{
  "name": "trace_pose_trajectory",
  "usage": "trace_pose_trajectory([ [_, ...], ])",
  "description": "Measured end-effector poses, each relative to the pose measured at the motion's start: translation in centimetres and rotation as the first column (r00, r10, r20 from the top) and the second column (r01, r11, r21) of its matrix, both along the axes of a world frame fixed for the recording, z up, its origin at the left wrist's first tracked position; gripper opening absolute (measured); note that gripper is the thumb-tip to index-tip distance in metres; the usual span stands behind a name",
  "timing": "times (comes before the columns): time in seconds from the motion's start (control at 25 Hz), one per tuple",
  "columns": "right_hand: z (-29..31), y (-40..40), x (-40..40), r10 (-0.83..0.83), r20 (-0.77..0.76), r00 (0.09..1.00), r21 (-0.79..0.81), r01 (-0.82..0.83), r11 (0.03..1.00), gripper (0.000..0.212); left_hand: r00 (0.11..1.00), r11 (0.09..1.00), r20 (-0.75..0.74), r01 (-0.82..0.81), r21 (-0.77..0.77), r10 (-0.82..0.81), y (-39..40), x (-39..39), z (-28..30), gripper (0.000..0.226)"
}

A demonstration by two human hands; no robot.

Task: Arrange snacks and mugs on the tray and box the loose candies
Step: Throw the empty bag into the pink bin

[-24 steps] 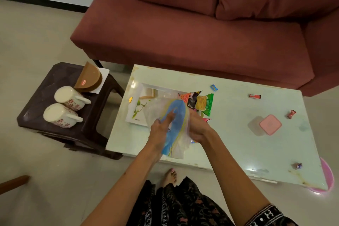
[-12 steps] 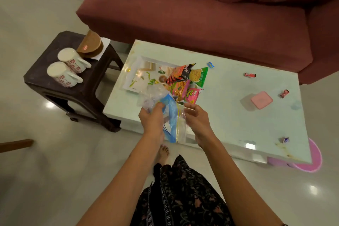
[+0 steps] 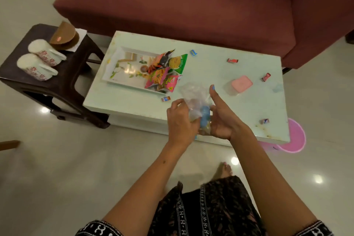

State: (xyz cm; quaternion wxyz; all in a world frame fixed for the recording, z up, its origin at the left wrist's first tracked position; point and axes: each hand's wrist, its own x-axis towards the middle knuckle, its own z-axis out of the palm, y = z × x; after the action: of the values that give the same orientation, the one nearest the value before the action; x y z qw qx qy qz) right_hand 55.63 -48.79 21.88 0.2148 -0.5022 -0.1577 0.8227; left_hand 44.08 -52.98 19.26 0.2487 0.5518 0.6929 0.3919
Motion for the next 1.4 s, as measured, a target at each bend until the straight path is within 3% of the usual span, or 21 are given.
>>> trace_pose_trajectory([
  [0.08, -0.2, 0.8, 4.1, -0.073, 0.08, 0.994, 0.085, 0.066, 0.994, 0.047, 0.967, 0.989, -0.212, 0.15, 0.02, -0.142, 0.5, 4.7, -0.5, 0.051],
  [0.12, -0.1, 1.3, 6.4, -0.116, 0.179, 0.977, 0.136, 0.093, 0.986, 0.033, 0.953, 0.981, -0.239, 0.196, 0.008, -0.189, 0.9, 7.2, -0.8, 0.055],
  [0.2, -0.3, 2.3, 11.3, -0.217, 0.333, 0.918, 0.195, 0.158, 0.968, 0.012, 0.972, 0.973, -0.058, 0.223, -0.055, -0.226, 1.9, 12.1, -0.5, 0.055],
  [0.28, -0.9, 3.6, 16.1, -0.304, 0.372, 0.877, 0.223, 0.234, 0.946, 0.01, 0.968, 0.985, 0.2, 0.164, -0.056, -0.149, 2.5, 17.0, -0.2, 0.052],
  [0.36, -1.6, 5.0, 20.2, -0.399, 0.379, 0.835, 0.255, 0.32, 0.912, 0.019, 0.953, 1.0, 0.303, -0.008, 0.004, 0.006, 2.3, 21.7, -0.4, 0.059],
  [0.44, -2.0, 6.3, 23.9, -0.468, 0.389, 0.793, 0.271, 0.387, 0.881, 0.037, 0.901, 0.987, 0.403, -0.137, -0.08, 0.157, 2.8, 25.8, -0.2, 0.075],
  [0.56, -2.3, 7.3, 27.8, -0.419, 0.331, 0.846, 0.261, 0.344, 0.902, 0.039, 0.78, 0.944, 0.588, -0.01, -0.331, 0.215, 4.8, 29.0, 0.5, 0.08],
  [0.68, -2.6, 7.3, 29.6, -0.351, 0.167, 0.921, 0.265, 0.301, 0.916, 0.034, 0.56, 0.908, 0.796, 0.172, -0.382, 0.229, 6.8, 29.3, 0.4, 0.062],
  [0.76, -2.9, 7.5, 31.0, -0.322, 0.173, 0.931, 0.302, 0.261, 0.917, 0.032, 0.496, 0.91, 0.84, 0.207, -0.36, 0.22, 7.9, 29.5, -0.2, 0.052],
  [0.8, -3.1, 7.5, 31.8, -0.3, 0.246, 0.922, 0.336, 0.209, 0.918, 0.032, 0.516, 0.914, 0.83, 0.194, -0.356, 0.214, 8.3, 29.7, -0.6, 0.046],
  [0.88, -3.8, 8.0, 33.2, -0.287, 0.462, 0.839, 0.432, 0.069, 0.899, 0.032, 0.638, 0.915, 0.738, 0.128, -0.382, 0.219, 9.0, 31.1, -1.8, 0.032],
  [1.04, -6.4, 7.2, 34.2, -0.408, 0.726, 0.553, 0.597, -0.213, 0.773, 0.028, 0.84, 0.906, 0.477, -0.04, -0.421, 0.259, 10.4, 34.8, -5.5, 0.018],
  [1.08, -7.3, 6.9, 34.6, -0.407, 0.746, 0.527, 0.602, -0.273, 0.751, 0.033, 0.866, 0.9, 0.425, -0.061, -0.431, 0.262, 11.1, 35.6, -6.7, 0.018],
  [1.16, -9.5, 6.2, 35.9, -0.348, 0.751, 0.561, 0.603, -0.368, 0.708, 0.051, 0.897, 0.886, 0.366, -0.059, -0.459, 0.249, 12.9, 37.1, -9.1, 0.021],
  [1.28, -14.0, 5.4, 38.9, -0.362, 0.774, 0.52, 0.589, -0.381, 0.713, 0.061, 0.927, 0.825, 0.331, 0.044, -0.563, 0.177, 15.0, 39.7, -12.5, 0.028],
  [1.4, -19.3, 5.5, 42.5, -0.485, 0.791, 0.373, 0.58, -0.207, 0.788, 0.039, 0.902, 0.704, 0.425, 0.257, -0.662, 0.071, 16.1, 43.2, -16.4, 0.016],
])
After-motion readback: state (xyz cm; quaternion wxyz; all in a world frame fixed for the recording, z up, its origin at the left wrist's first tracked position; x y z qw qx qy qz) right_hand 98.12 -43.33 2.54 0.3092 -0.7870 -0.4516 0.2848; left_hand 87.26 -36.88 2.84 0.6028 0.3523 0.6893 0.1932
